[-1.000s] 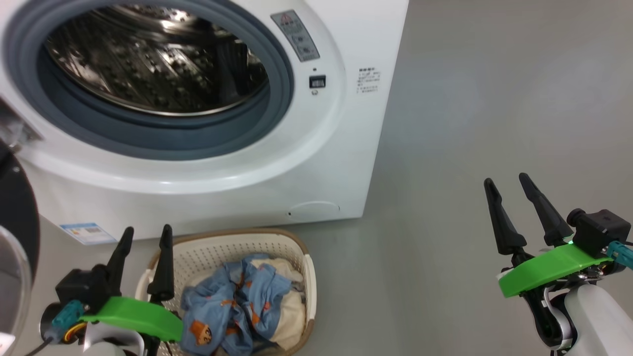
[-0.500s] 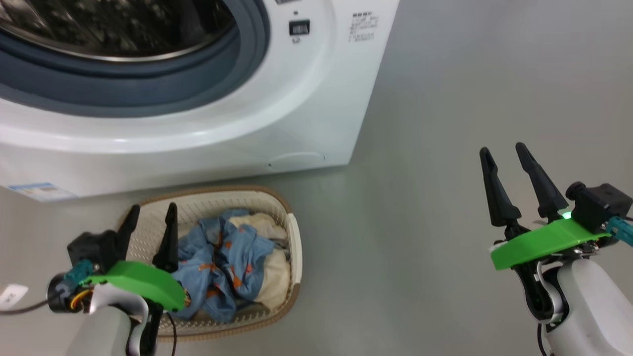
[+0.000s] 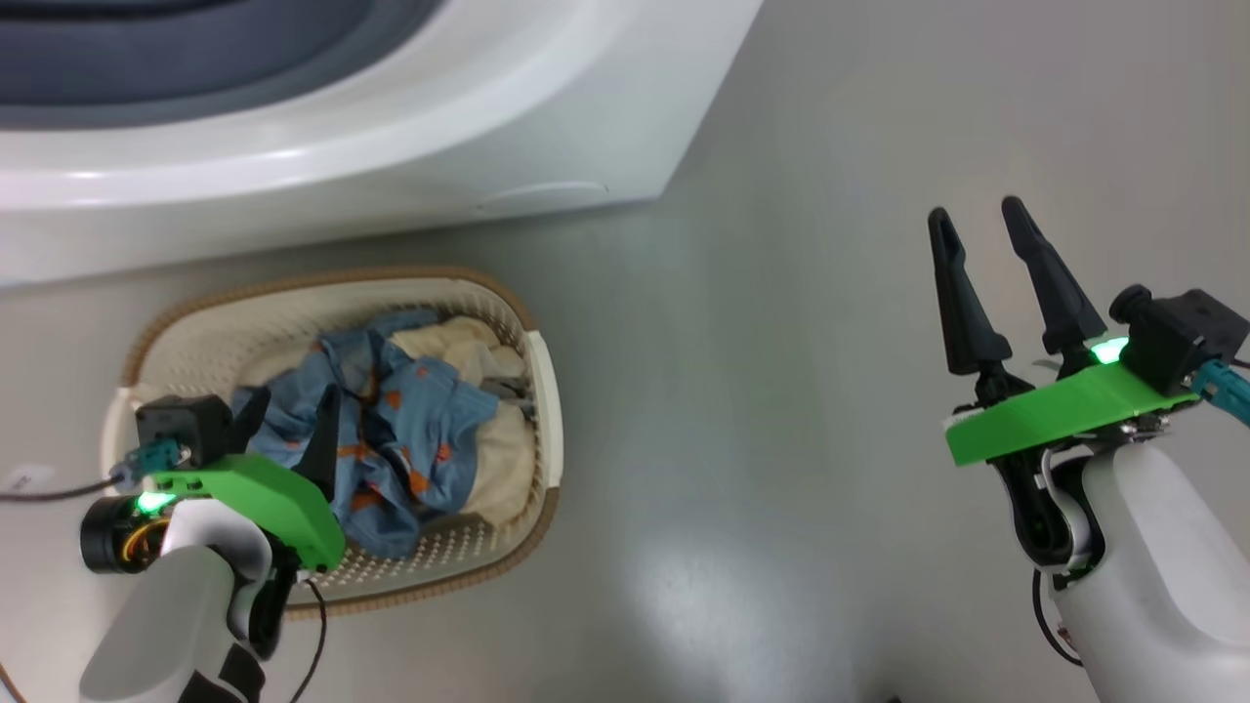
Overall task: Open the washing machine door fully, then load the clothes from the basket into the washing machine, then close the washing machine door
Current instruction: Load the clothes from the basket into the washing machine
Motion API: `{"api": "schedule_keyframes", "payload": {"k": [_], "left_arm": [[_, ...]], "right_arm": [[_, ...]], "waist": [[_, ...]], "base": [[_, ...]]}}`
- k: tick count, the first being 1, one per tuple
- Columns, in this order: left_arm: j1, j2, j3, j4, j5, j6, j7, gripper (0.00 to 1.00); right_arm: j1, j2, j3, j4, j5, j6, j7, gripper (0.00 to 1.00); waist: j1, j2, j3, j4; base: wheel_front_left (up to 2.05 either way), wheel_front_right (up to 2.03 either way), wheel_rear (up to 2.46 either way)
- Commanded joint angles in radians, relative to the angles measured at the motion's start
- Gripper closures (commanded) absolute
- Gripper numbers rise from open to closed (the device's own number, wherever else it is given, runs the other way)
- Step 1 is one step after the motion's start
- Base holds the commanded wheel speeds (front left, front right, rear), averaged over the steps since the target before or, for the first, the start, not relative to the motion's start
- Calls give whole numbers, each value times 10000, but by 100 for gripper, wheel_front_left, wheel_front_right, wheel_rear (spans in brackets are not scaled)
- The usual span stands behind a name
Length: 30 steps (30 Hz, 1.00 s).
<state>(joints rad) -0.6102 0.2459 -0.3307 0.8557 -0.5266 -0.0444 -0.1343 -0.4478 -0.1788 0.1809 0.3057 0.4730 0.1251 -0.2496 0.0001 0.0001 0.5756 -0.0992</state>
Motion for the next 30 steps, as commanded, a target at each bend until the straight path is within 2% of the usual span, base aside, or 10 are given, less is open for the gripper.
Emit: {"api": "schedule_keyframes", "payload": {"k": [1, 13, 22, 30], "left_arm": [[-189, 357, 197, 239, 6, -65, 100, 0], [-1397, 298, -104, 2616, 55, -298, 485, 0], [-2395, 431, -219, 3683, 140, 13, 726, 0], [-2988, 675, -219, 4086, 68, 252, 1191, 0]], "right_arm": [[-27, 45, 186, -282, -94, 56, -122, 0], [-571, 217, 334, -476, -161, 56, -122, 0], [-950, 352, 482, -529, -157, 56, -122, 0], [-1170, 453, 588, -591, -154, 56, -122, 0]], "waist": [[-1, -1, 796, -316], [-1, -1, 1925, -598], [-1, -1, 2851, -713], [-1, -1, 3564, -940]], "base": [[0, 0, 0], [0, 0, 0], [0, 0, 0], [0, 0, 0]]}}
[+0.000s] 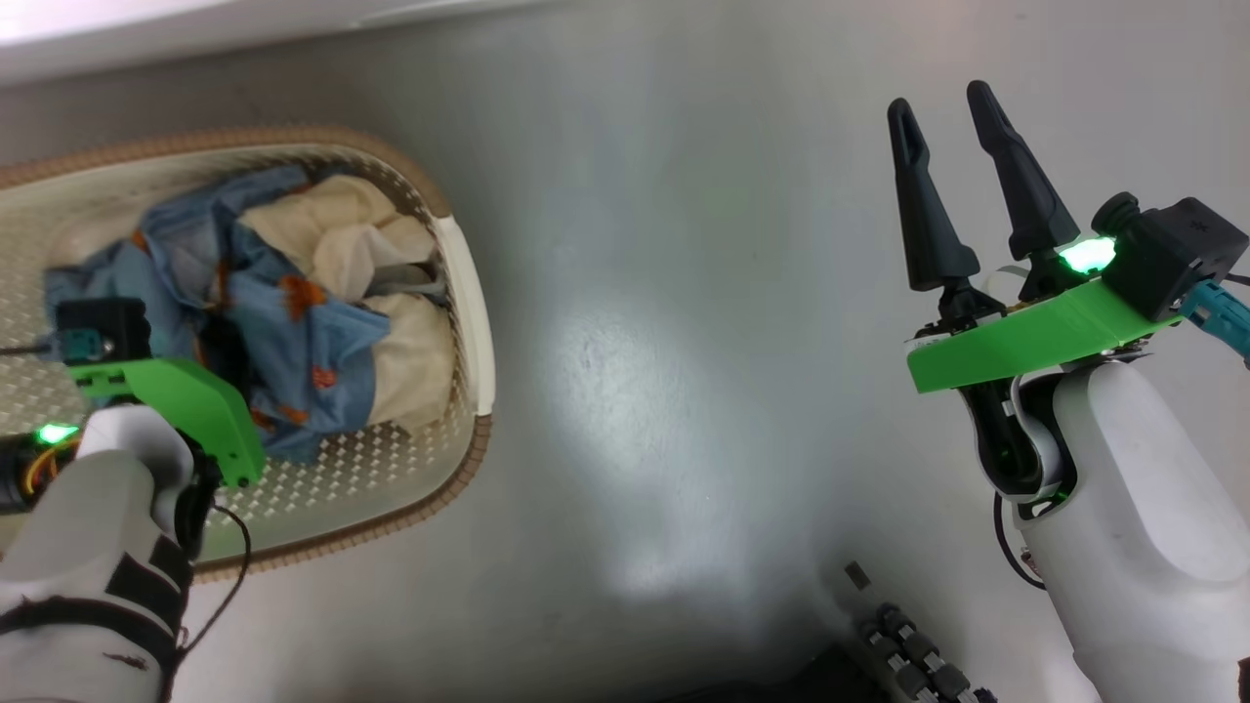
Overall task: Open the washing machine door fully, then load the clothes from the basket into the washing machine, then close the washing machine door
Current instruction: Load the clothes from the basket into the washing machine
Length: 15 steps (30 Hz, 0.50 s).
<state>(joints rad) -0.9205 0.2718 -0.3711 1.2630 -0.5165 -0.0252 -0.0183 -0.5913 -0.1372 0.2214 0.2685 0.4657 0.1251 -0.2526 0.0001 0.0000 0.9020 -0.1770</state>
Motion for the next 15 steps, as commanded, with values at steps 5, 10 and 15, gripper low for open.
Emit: {"api": "schedule_keyframes", "payload": {"k": [5, 10, 15], "left_arm": [[-114, 548, 157, 131, -78, 131, 394, 0], [-230, 611, 121, 192, -123, 152, 577, 0], [-277, 633, 132, 228, -236, 82, 540, 51]], "right_arm": [[192, 87, 215, -264, -84, 56, -92, 0], [160, 110, 217, -301, -107, 56, -92, 0], [125, 126, 240, -281, -130, 56, -92, 0]], "waist": [[-1, 0, 571, -302], [-1, 0, 690, -358], [-1, 0, 705, -373]], "base": [[0, 0, 0], [0, 0, 0], [0, 0, 0]]}}
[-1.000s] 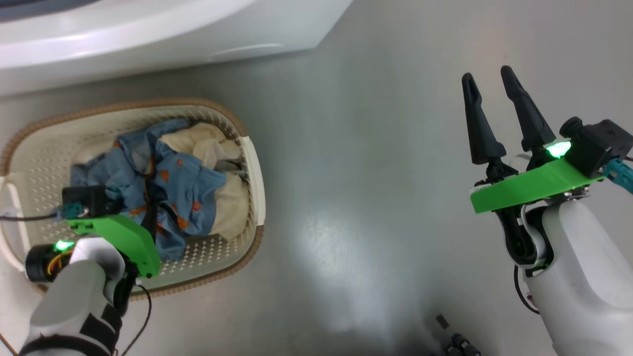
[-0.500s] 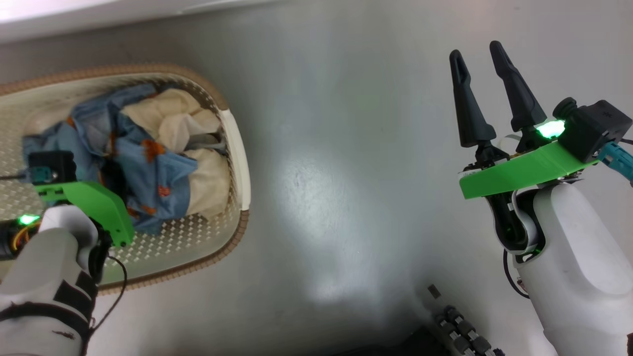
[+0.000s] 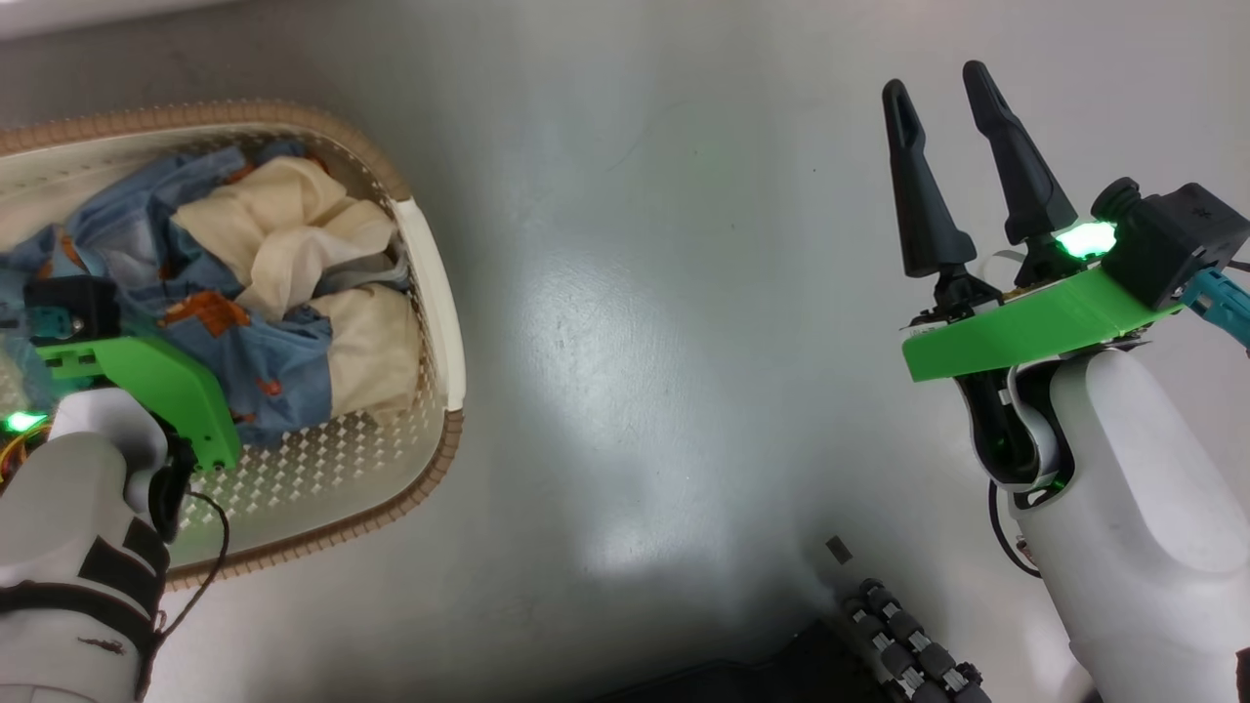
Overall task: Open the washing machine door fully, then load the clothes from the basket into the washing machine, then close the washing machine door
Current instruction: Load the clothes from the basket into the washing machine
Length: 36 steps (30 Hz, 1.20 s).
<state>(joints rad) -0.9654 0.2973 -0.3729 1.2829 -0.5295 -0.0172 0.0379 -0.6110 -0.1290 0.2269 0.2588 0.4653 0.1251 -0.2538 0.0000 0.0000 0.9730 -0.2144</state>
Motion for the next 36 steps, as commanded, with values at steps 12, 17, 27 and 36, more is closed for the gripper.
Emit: {"api": "schedule_keyframes", "payload": {"k": [12, 17, 27, 36], "left_arm": [[318, 351, 193, 61, -358, -251, -447, 100], [563, 207, 280, 67, -570, -473, -720, 100], [1305, -208, 443, 72, -1033, -889, -1455, 100], [1896, -562, 383, -37, -1323, -1098, -2134, 100]], "right_arm": [[189, 88, 242, -70, -98, 56, -80, 0], [250, 40, 224, -23, -95, 56, -80, 0], [546, -49, 192, 159, -46, 56, -80, 0], [931, -150, 223, 371, 25, 56, -80, 0]], "waist": [[0, 0, -424, 72], [0, 0, -974, 221], [0, 0, -2385, 566], [0, 0, -3625, 858]], "base": [[0, 0, 0], [0, 0, 0], [0, 0, 0], [0, 0, 0]]}}
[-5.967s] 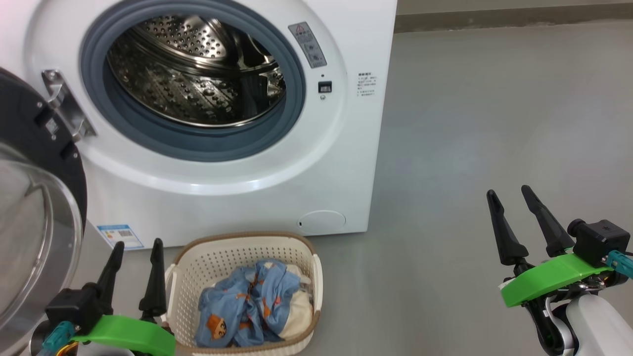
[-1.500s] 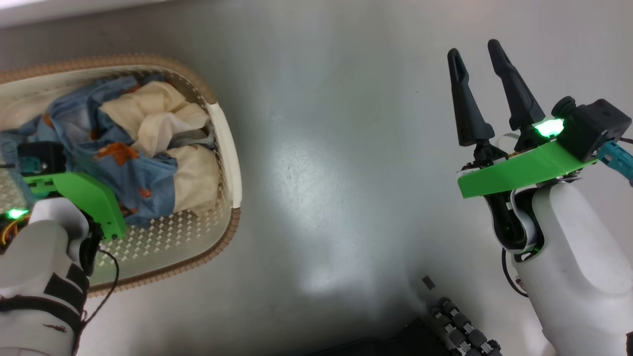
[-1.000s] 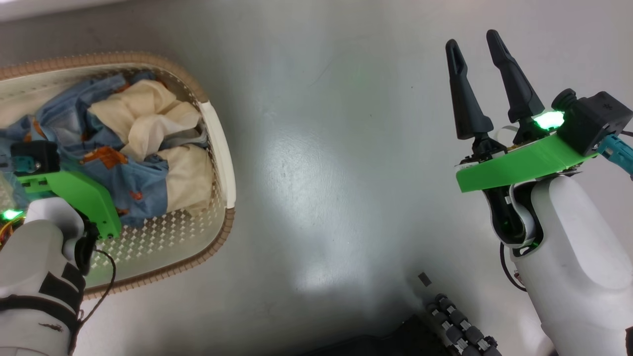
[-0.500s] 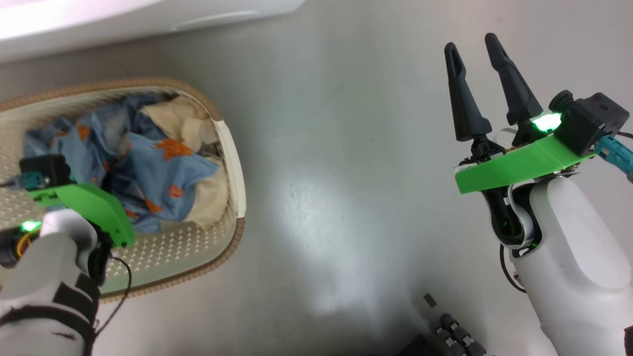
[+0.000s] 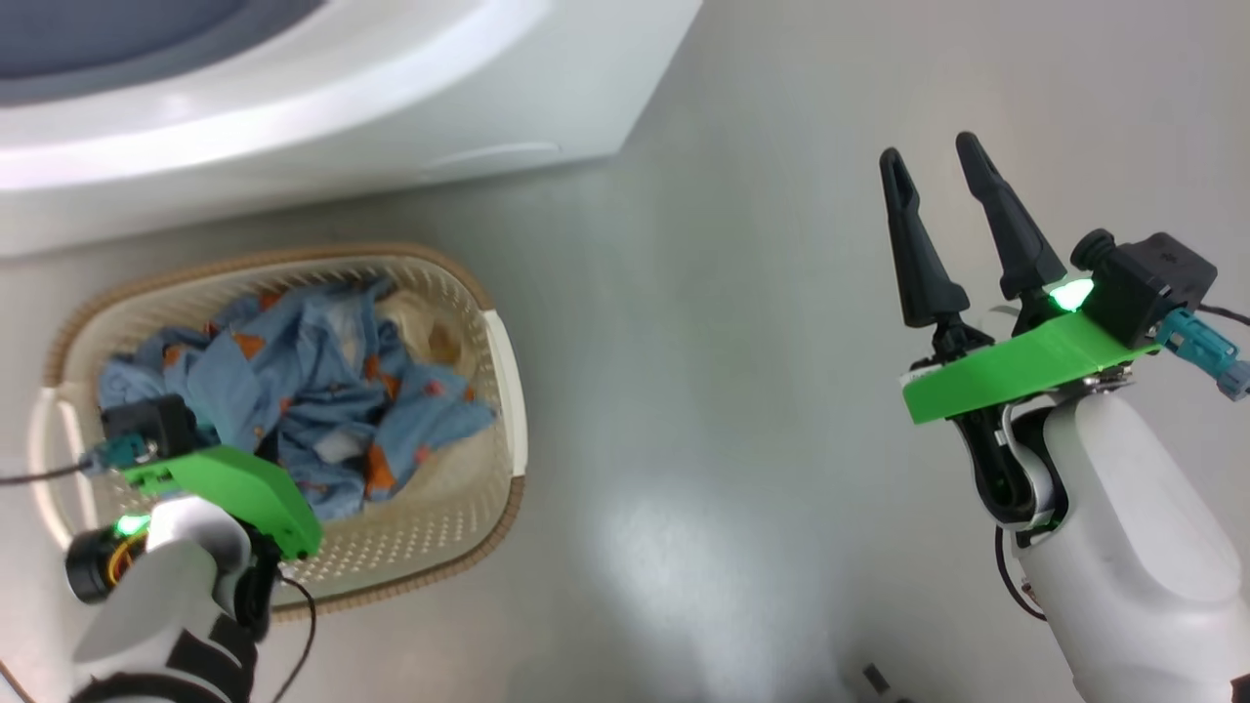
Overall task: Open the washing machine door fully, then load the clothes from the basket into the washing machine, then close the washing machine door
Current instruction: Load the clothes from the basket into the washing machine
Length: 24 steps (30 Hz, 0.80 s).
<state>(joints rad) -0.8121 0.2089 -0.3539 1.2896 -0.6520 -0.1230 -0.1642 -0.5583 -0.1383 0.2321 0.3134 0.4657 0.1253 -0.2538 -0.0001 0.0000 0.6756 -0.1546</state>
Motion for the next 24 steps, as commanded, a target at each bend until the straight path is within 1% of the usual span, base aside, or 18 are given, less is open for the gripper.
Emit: {"api": "schedule_keyframes", "payload": {"k": [1, 6, 9, 19, 24], "left_arm": [[443, 284, 171, -148, -131, -50, -187, 100], [837, 71, -54, -601, -315, -71, -426, 100], [1107, 41, -245, -1039, -483, -73, -533, 100], [1988, 167, -766, -2641, -1110, -75, -857, 100], [2479, 271, -781, -3548, -1299, -76, -948, 100]], "right_arm": [[455, -71, 169, -150, 34, 54, -80, 0], [753, -163, 118, -45, 75, 54, -80, 0], [910, -206, 84, -9, 94, 54, -80, 0], [1493, -324, 25, 137, 152, 54, -80, 0], [1876, -475, -40, 223, 184, 54, -80, 0]], "waist": [[1, 0, -796, 291], [1, 0, -1453, 472], [1, 0, -1786, 548], [1, 0, -3014, 744], [1, 0, -3741, 880]], "base": [[0, 0, 0], [0, 0, 0], [0, 0, 0], [0, 0, 0], [0, 0, 0]]}}
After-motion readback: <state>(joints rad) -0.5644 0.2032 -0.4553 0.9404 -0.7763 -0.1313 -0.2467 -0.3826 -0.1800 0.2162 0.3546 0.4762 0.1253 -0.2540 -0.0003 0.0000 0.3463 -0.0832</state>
